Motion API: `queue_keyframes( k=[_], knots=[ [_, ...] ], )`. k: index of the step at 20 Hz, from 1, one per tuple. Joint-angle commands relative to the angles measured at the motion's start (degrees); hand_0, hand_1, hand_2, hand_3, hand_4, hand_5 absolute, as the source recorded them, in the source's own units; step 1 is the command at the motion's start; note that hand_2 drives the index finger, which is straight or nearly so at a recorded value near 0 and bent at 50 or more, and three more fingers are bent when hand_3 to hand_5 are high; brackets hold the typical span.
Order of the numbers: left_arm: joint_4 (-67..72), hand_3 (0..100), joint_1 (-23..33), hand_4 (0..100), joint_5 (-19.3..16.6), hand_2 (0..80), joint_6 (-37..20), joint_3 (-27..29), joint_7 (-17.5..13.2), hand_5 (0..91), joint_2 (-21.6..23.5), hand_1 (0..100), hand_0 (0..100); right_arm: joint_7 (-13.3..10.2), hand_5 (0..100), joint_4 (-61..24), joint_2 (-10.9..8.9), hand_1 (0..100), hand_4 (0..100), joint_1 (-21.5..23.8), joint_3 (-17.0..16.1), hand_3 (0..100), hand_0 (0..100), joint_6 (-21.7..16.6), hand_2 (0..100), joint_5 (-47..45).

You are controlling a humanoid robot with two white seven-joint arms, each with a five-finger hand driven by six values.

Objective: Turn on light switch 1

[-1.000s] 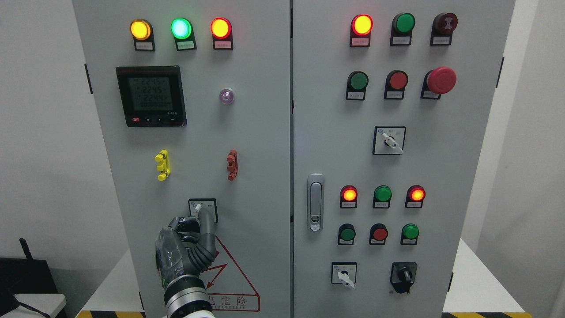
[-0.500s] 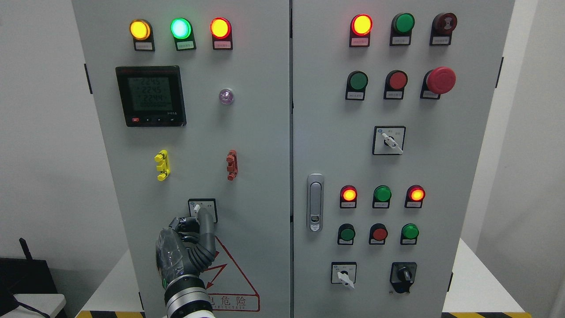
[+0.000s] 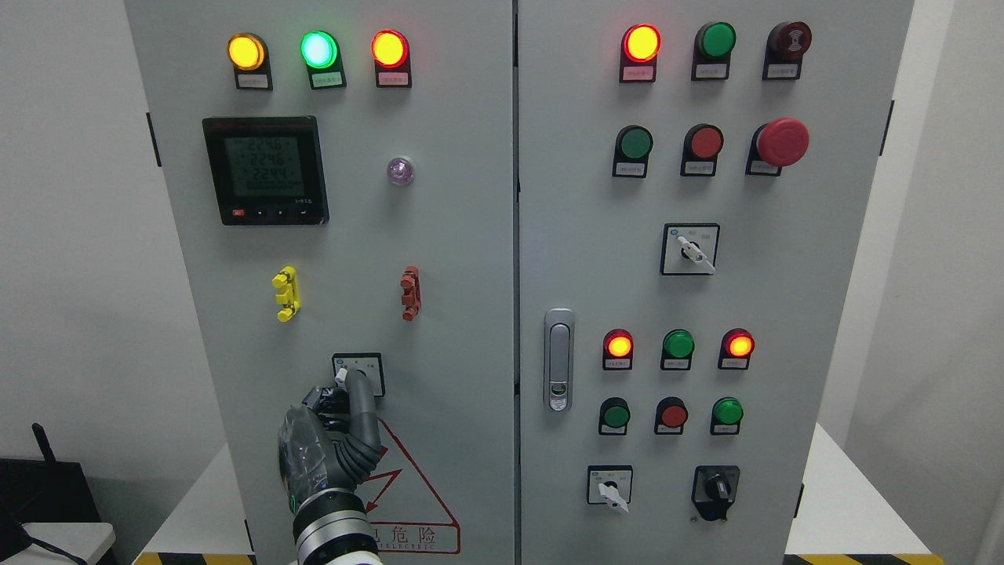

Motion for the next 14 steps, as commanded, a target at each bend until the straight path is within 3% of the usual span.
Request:
queue_keyframes(
  k=[1, 7, 14],
  knots=[
    [0.01, 70, -0.07, 76, 0.07, 57.7, -0.22, 0.04, 0.41, 72.2, 0.03, 20, 64, 0.00, 0, 0.00, 0.00, 39, 0, -0.02, 0.00, 0, 12, -0.04, 0, -0.97],
    [0.01, 71, -0.07, 76, 0.07, 60.0, -0.30, 0.04, 0.41, 72.6, -0.06, 13, 67, 0.00, 0, 0.00, 0.00, 39, 0, -0.02, 0.00, 0, 12, -0.04, 0, -0.97],
    [-0.08, 71, 0.02, 76, 0.07, 60.2, -0.30, 0.04, 0.41, 72.6, -0.06, 15, 60, 0.00, 0, 0.00, 0.00, 39, 0, -0.02, 0.00, 0, 12, -0.04, 0, -1.05]
  ],
)
